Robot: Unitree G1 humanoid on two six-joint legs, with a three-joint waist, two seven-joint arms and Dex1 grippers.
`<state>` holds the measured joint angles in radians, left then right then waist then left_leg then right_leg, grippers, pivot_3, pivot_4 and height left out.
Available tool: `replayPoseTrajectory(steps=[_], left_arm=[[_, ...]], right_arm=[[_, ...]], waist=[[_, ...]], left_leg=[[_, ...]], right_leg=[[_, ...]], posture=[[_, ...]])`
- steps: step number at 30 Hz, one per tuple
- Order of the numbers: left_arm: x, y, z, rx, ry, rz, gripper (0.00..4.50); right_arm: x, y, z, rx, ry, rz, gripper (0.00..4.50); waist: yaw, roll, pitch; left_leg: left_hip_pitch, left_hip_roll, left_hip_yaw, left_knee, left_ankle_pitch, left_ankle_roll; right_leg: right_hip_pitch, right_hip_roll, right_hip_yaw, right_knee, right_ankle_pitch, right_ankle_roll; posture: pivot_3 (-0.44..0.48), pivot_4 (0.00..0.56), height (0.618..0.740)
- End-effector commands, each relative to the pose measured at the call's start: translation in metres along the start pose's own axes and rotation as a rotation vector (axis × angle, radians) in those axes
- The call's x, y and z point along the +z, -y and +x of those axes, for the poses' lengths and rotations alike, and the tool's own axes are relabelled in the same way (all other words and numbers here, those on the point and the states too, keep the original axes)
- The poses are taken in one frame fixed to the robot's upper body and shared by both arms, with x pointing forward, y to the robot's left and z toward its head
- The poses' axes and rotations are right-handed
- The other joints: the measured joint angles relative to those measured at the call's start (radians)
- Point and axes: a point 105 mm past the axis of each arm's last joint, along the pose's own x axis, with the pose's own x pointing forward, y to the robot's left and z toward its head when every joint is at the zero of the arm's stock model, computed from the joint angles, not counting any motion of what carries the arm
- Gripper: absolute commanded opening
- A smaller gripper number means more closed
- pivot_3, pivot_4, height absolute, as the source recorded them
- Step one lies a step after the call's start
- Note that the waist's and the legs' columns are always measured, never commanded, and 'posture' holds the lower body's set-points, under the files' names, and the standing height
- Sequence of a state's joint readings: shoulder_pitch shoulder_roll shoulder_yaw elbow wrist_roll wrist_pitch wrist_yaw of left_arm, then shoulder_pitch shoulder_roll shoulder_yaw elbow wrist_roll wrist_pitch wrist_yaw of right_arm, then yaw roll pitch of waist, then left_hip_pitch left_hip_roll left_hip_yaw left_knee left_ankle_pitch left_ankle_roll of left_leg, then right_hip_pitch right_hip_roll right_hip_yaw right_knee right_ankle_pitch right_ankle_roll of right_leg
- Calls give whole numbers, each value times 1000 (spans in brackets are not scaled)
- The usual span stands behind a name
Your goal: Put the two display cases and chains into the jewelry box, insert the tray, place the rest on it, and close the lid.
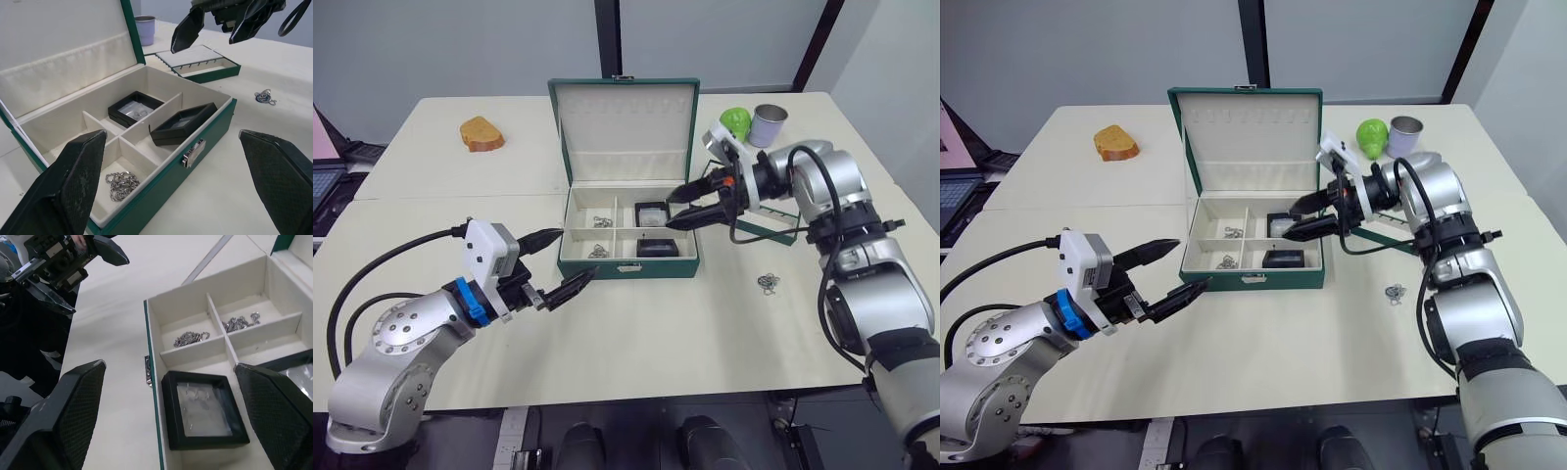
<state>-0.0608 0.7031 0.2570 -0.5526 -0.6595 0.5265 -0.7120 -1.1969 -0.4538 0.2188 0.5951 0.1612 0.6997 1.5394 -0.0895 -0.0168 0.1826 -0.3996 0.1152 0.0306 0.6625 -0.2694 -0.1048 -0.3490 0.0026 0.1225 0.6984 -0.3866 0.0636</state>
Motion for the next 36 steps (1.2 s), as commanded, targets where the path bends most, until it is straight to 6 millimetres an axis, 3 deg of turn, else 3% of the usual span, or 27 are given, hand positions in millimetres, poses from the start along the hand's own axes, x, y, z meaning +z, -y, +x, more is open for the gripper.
replayPoseTrajectory(steps=[1,5,11,21,27,30,34,36], left_arm=[[5,4,3,-39,17,21,4500],[3,7,7,-52,17,33,4500],[2,10,6,-36,25,36,4500],[0,12,1,6,25,30,4500],[-1,14,0,20,27,28,4500],[-1,13,-2,24,27,27,4500],[-1,11,-3,27,27,26,4500],[-1,9,-2,27,28,28,4500]], right_arm=[[21,-5,5,-16,12,-85,4469],[16,3,17,-54,-54,-105,3941],[0,8,32,-20,-165,-126,2134],[-29,16,46,6,-324,-169,12],[-37,18,52,7,-357,-179,12],[-30,17,51,14,-331,-178,12],[-11,17,48,8,-219,-146,12],[9,16,41,6,-97,-127,12]], waist=[[-2,0,0],[-4,0,0],[-7,0,0],[-12,0,0],[-15,0,0],[-16,0,0],[-16,0,0],[-16,0,0]], left_leg=[[0,0,0,0,0,0],[0,0,0,0,0,0],[0,0,0,1,0,0],[0,0,0,1,0,0],[1,0,0,0,0,0],[0,0,0,1,0,0],[1,0,0,1,0,0],[1,0,0,0,0,0]], right_leg=[[0,0,0,0,0,0],[0,1,0,0,0,0],[0,0,0,0,0,0],[0,0,0,0,0,0],[0,0,0,0,0,0],[0,0,0,0,0,0],[0,0,0,0,0,0],[0,0,0,0,0,0]], posture=[[0,150,740],[0,150,740],[0,150,740],[0,150,740],[0,150,740],[0,150,740],[0,150,740],[0,150,740]])
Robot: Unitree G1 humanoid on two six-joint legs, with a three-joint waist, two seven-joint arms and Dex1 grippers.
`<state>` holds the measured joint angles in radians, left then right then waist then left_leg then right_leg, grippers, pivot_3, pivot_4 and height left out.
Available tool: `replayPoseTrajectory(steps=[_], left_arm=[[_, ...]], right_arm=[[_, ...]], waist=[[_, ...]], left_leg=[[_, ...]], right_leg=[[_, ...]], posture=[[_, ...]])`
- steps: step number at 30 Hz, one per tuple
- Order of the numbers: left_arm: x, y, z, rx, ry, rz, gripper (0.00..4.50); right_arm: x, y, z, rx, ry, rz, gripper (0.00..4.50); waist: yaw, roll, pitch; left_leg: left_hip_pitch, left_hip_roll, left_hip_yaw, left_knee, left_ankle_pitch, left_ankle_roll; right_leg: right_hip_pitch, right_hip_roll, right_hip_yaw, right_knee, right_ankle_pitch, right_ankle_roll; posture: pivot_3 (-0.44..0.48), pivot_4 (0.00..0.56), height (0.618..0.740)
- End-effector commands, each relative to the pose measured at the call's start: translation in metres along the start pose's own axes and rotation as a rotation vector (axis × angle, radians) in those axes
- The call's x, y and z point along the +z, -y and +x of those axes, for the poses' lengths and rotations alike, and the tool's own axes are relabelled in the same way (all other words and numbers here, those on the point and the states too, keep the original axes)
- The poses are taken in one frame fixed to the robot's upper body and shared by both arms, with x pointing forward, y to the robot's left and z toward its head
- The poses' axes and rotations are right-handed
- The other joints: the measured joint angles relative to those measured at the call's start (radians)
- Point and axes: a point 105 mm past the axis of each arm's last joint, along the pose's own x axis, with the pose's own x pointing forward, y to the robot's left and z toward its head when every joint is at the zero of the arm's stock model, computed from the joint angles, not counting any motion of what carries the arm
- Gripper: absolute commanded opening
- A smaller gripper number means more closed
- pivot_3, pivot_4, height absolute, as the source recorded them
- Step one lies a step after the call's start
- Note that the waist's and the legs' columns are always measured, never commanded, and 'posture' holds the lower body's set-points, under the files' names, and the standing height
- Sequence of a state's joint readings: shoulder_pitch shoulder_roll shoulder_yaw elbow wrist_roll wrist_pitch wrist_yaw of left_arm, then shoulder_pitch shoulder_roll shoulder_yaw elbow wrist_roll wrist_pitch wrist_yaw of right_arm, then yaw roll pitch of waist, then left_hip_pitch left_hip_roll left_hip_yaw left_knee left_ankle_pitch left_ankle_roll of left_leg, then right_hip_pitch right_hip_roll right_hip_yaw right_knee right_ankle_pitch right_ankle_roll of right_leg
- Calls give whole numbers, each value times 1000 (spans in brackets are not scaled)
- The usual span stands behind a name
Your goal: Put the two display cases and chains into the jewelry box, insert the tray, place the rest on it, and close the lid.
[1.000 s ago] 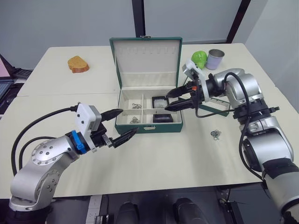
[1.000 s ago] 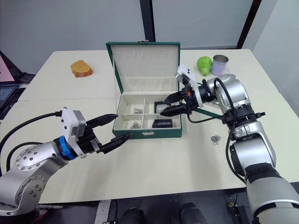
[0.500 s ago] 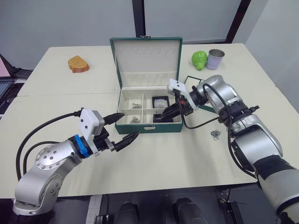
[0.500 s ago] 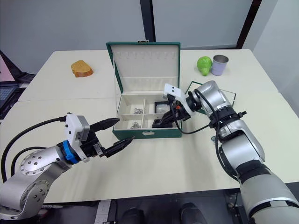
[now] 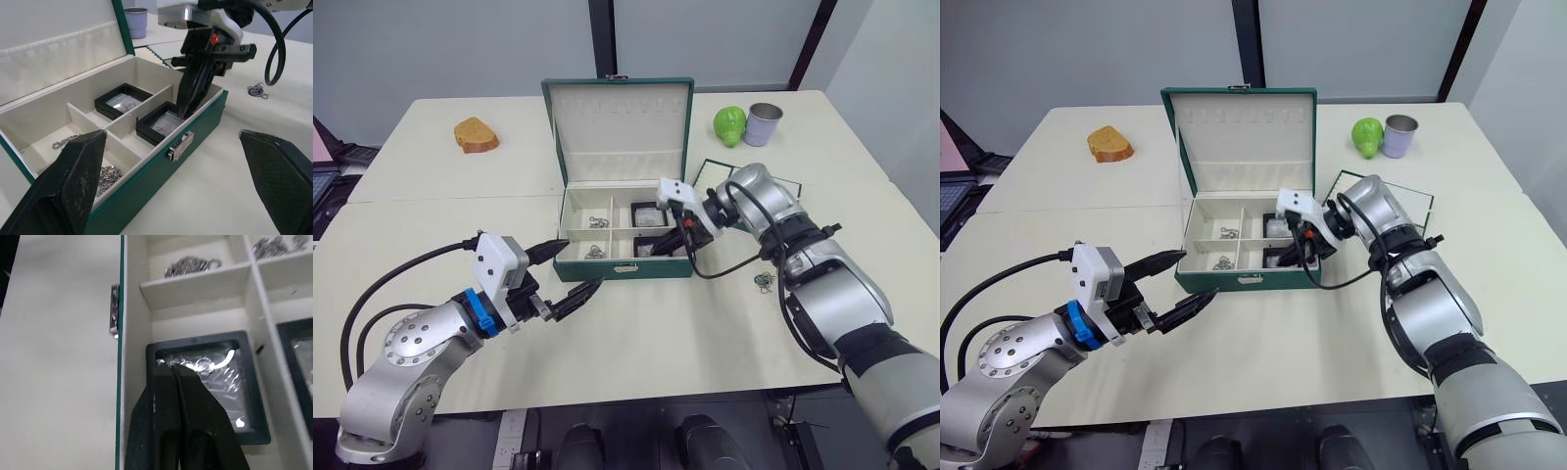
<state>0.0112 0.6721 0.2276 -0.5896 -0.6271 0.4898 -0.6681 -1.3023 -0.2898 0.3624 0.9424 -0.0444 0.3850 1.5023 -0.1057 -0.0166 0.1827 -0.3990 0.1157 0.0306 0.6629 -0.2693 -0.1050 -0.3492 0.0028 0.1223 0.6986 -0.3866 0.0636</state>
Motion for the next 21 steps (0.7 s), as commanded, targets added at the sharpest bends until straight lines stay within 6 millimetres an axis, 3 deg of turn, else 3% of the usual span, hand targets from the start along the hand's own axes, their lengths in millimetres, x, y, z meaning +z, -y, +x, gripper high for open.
replayPoseTrajectory(steps=[1,3,6,10,14,21], left_arm=[[12,-2,0,-4,39,40,4500],[13,-4,0,-9,40,39,4500],[15,-8,1,-15,41,39,4500],[19,-15,-1,-20,46,29,4500],[17,-28,-8,-4,19,20,4500],[4,-65,-36,108,-62,36,4500]], right_arm=[[42,2,-26,-19,234,7,12],[53,1,-40,-18,329,17,12],[54,-5,-64,-12,407,9,587],[39,-9,-89,-78,466,20,1528],[4,-18,-114,-222,490,35,2498],[-71,-39,-135,-512,460,94,4456]], waist=[[0,0,0],[1,0,0],[5,0,0],[16,0,0],[19,0,0],[22,0,0]], left_leg=[[0,0,0,0,0,0],[0,0,0,0,0,0],[0,0,0,0,0,0],[-1,0,0,0,0,0],[-1,-1,0,-1,0,0],[-1,-1,0,-2,0,0]], right_leg=[[0,0,0,0,0,0],[0,0,0,0,0,0],[1,0,-1,0,0,0],[1,-1,0,-1,0,0],[1,0,0,-1,0,0],[1,0,1,-2,0,0]], posture=[[0,150,740],[0,150,740],[0,150,740],[0,150,740],[0,150,740],[0,150,740]])
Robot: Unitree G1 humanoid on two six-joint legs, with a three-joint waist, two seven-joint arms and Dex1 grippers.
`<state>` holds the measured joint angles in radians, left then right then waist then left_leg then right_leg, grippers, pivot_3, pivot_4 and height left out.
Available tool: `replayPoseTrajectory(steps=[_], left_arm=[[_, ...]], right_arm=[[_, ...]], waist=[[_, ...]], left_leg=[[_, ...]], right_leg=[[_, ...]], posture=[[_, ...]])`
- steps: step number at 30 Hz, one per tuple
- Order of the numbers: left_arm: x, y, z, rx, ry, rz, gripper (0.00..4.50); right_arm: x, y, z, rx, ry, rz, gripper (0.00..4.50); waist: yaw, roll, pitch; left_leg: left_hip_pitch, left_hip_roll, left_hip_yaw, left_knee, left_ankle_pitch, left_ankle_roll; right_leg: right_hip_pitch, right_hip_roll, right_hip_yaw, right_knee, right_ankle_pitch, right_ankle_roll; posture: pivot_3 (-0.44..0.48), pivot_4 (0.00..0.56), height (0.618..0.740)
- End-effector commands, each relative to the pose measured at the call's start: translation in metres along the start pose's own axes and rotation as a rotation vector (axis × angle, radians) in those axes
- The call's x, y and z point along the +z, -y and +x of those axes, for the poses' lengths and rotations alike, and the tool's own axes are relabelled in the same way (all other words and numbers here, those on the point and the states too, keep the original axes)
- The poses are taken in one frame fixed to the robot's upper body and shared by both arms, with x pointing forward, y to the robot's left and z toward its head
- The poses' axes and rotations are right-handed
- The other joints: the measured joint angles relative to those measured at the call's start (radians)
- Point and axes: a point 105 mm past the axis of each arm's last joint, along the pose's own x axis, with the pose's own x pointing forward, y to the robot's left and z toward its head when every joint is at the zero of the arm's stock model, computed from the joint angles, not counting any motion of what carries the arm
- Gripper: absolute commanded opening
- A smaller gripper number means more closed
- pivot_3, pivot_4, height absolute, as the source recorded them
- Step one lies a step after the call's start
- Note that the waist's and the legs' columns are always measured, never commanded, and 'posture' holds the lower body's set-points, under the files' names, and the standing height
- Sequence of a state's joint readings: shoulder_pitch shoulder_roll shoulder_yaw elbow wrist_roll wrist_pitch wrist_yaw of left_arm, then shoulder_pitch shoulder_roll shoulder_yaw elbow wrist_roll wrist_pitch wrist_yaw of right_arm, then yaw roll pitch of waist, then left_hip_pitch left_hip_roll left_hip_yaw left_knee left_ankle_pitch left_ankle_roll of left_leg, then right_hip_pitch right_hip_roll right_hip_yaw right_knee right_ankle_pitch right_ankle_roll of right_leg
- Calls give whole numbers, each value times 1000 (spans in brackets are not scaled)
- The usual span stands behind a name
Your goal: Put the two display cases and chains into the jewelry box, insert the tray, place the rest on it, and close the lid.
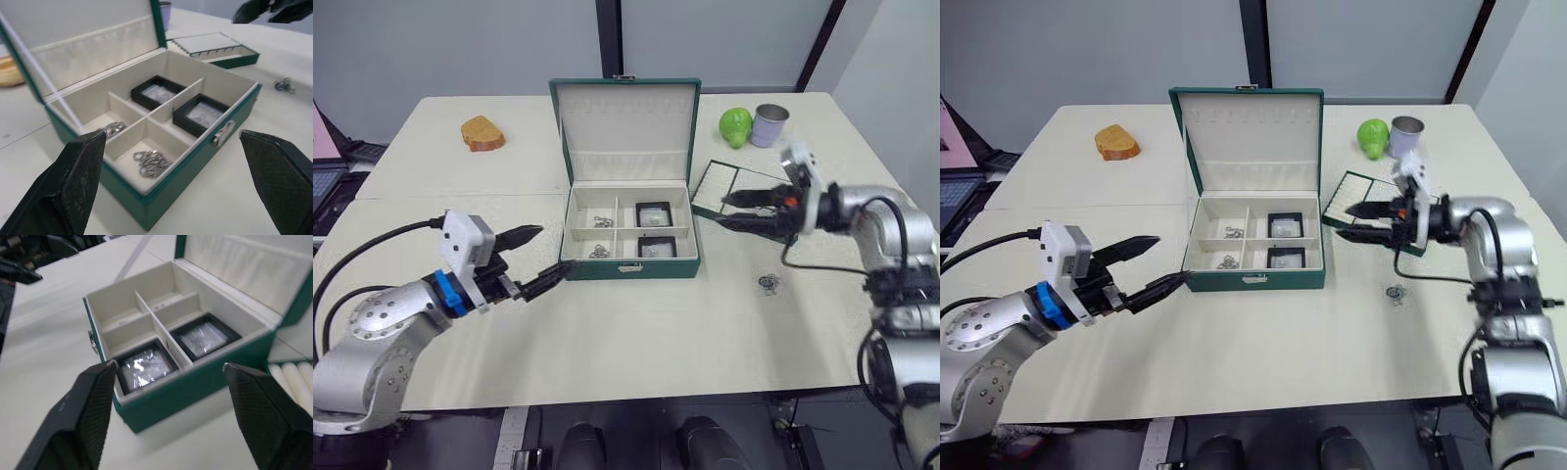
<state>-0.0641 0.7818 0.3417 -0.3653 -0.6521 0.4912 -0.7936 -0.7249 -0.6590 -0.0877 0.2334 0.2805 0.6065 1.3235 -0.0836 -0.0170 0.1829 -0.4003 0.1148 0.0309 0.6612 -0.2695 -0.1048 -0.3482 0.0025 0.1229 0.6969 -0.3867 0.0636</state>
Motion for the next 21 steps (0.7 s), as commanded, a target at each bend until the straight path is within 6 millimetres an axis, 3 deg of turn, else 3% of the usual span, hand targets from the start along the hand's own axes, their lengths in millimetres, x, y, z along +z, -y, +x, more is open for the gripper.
replayPoseTrajectory(steps=[1,11,21], left_arm=[[2,-20,-16,68,-10,39,4500],[-25,-60,-44,322,-18,-7,4500],[-56,-80,-55,695,28,-29,4500]], right_arm=[[2,-1,-25,-138,83,-56,4456],[-51,25,-93,-667,192,17,4456],[-93,34,-115,-1039,249,71,4456]], waist=[[0,0,0],[5,0,0],[8,0,0]], left_leg=[[0,0,0,0,0,0],[1,0,1,0,0,0],[1,0,1,0,0,0]], right_leg=[[0,0,0,0,0,0],[1,0,1,0,0,0],[1,0,1,1,0,0]], posture=[[0,150,740],[0,150,740],[0,150,740]])
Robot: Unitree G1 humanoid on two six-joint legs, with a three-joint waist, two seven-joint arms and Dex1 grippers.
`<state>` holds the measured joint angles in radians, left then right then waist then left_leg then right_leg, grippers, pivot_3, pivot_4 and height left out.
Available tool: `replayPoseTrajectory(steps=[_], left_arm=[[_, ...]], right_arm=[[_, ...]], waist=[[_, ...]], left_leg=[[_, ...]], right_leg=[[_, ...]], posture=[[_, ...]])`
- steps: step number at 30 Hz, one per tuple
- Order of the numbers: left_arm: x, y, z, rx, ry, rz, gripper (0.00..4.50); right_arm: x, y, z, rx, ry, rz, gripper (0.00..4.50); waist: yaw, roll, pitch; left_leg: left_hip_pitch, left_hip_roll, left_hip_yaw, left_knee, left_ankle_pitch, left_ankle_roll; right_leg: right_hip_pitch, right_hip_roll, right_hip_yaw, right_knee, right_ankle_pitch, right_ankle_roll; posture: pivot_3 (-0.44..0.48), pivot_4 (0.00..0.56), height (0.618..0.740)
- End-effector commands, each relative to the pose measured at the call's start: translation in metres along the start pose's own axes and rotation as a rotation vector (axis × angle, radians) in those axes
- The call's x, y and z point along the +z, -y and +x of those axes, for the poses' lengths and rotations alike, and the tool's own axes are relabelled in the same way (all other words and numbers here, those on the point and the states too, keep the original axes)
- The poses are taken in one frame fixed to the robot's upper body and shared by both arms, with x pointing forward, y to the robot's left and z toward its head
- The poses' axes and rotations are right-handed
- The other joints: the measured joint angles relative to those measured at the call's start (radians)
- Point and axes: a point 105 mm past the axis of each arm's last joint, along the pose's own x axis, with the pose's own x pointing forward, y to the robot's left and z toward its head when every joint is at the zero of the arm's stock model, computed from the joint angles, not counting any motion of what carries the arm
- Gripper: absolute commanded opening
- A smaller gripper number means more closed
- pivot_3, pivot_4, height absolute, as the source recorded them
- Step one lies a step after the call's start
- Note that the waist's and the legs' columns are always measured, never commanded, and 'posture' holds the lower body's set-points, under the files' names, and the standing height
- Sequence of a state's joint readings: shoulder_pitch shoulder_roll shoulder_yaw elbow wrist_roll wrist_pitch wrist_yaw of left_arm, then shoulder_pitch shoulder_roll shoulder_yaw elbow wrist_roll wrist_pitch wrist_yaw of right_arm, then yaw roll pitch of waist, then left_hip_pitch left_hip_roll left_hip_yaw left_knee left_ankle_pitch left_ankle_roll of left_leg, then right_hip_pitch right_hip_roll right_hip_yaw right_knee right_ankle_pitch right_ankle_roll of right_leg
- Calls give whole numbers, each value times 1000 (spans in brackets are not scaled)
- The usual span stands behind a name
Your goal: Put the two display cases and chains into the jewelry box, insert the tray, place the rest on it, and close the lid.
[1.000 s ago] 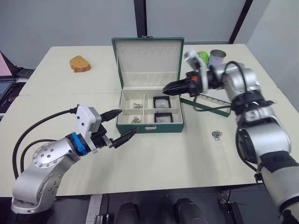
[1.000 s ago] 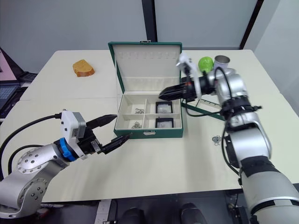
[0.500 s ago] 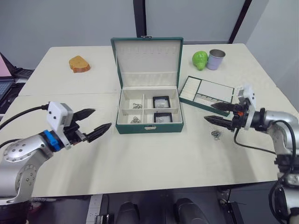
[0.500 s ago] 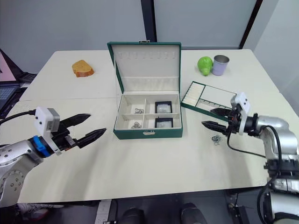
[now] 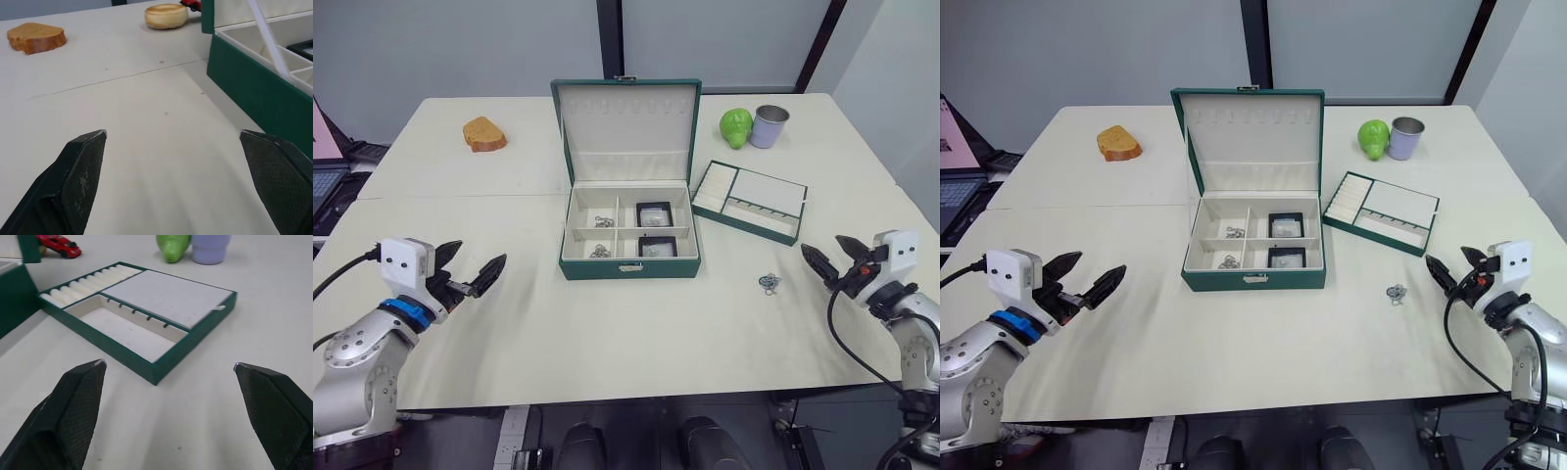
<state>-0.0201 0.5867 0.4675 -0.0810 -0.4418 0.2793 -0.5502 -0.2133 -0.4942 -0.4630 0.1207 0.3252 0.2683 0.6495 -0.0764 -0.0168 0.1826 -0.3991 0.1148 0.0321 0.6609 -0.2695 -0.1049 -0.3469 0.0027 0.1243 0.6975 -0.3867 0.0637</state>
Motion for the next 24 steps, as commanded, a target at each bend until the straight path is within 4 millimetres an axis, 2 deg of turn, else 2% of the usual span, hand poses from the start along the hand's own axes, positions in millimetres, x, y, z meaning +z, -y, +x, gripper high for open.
replayPoseTrajectory(steps=[1,4,8,14,20,24], left_arm=[[5,-13,-2,140,52,35,4500],[-3,-13,-3,197,42,32,4500],[-13,-14,-5,260,22,32,4500],[-27,-14,-6,322,-7,23,4500],[-30,-16,-2,343,-4,24,4500],[-30,-23,-3,376,3,40,4500]], right_arm=[[7,15,-4,-153,78,-25,4456],[-2,23,-5,-237,71,-53,4456],[-13,30,-4,-311,52,-7,4456],[-12,35,-1,-381,77,-5,4456],[-16,35,0,-383,64,3,4456],[-12,35,1,-380,102,-13,4456]], waist=[[1,0,0],[2,0,0],[2,0,0],[5,0,0],[14,0,-1],[18,0,-1]], left_leg=[[0,0,0,0,0,0],[0,0,0,0,0,0],[0,0,0,0,0,0],[0,0,1,0,0,0],[1,0,1,0,0,0],[1,0,1,0,0,0]], right_leg=[[0,0,0,0,0,0],[0,0,0,0,0,0],[1,0,0,0,0,0],[1,0,0,0,0,0],[1,0,0,0,0,0],[1,-1,0,1,0,0]], posture=[[0,150,740],[0,150,740],[0,150,740],[0,150,740],[0,150,740],[0,150,740]])
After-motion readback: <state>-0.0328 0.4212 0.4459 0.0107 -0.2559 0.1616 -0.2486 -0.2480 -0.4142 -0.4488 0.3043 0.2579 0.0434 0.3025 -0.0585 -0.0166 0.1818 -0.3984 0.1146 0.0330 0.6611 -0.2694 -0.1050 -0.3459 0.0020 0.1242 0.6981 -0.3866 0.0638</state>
